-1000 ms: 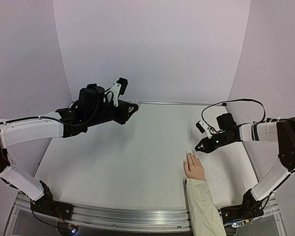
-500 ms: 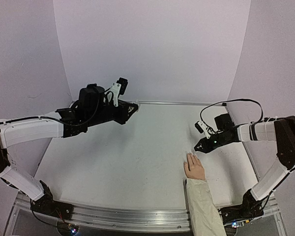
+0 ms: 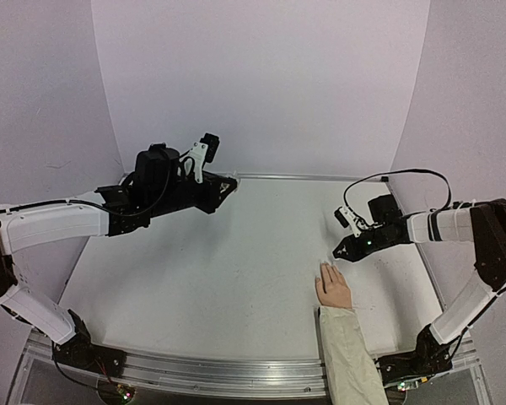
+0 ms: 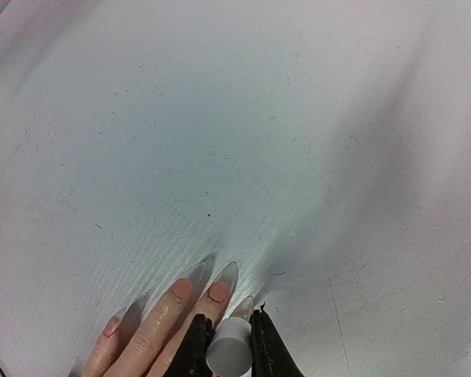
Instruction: Paint the nails
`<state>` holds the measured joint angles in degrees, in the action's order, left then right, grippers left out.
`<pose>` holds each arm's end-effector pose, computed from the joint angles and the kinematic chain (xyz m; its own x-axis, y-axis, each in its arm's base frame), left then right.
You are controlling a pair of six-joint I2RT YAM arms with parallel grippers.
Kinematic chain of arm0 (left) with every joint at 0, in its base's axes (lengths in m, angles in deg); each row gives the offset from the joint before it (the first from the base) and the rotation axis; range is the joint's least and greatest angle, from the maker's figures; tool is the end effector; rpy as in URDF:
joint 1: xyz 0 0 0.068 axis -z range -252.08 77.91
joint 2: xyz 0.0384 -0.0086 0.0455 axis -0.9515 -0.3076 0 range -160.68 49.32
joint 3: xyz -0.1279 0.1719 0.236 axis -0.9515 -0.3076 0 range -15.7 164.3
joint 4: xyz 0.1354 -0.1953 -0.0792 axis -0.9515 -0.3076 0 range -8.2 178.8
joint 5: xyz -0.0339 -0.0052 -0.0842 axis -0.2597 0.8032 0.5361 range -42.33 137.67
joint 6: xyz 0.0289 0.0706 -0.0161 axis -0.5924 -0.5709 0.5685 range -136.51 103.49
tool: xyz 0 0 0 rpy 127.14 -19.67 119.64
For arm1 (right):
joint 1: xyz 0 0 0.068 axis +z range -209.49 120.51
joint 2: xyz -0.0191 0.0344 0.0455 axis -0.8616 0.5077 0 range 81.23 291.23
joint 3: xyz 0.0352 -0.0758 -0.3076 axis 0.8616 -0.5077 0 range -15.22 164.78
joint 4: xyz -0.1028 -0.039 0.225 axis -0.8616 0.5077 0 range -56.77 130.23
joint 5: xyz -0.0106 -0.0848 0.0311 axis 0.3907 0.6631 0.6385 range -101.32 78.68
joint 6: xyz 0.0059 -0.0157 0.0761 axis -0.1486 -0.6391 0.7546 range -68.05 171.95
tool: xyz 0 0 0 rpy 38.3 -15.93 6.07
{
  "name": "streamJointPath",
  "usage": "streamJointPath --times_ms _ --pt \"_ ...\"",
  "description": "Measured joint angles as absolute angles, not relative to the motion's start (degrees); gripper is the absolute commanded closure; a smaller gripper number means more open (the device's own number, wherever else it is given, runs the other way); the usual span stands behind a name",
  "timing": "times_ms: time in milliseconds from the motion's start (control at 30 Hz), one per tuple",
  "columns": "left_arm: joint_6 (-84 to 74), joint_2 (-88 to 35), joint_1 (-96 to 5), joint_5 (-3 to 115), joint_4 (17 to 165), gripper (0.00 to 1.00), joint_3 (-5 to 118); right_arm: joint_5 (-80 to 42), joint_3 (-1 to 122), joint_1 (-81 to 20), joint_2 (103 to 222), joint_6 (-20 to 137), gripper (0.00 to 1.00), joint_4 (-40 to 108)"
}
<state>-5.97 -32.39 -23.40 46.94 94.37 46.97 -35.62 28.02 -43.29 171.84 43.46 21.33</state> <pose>0.2329 -0.2638 0.3693 -0.2870 0.0494 -0.9566 0.7022 0.6901 -0.1750 0.3141 0.1198 0.2156 -0.4660 -0.2756 -0.8408 -0.6521 0.7493 0.1158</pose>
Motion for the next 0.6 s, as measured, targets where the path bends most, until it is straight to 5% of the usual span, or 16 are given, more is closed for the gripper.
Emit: streamJointPath --times_ms 600 --pt "-6.0 -32.4 -23.6 46.9 94.4 1.00 47.0 -34.3 28.7 -41.7 172.1 43.2 1.00 23.2"
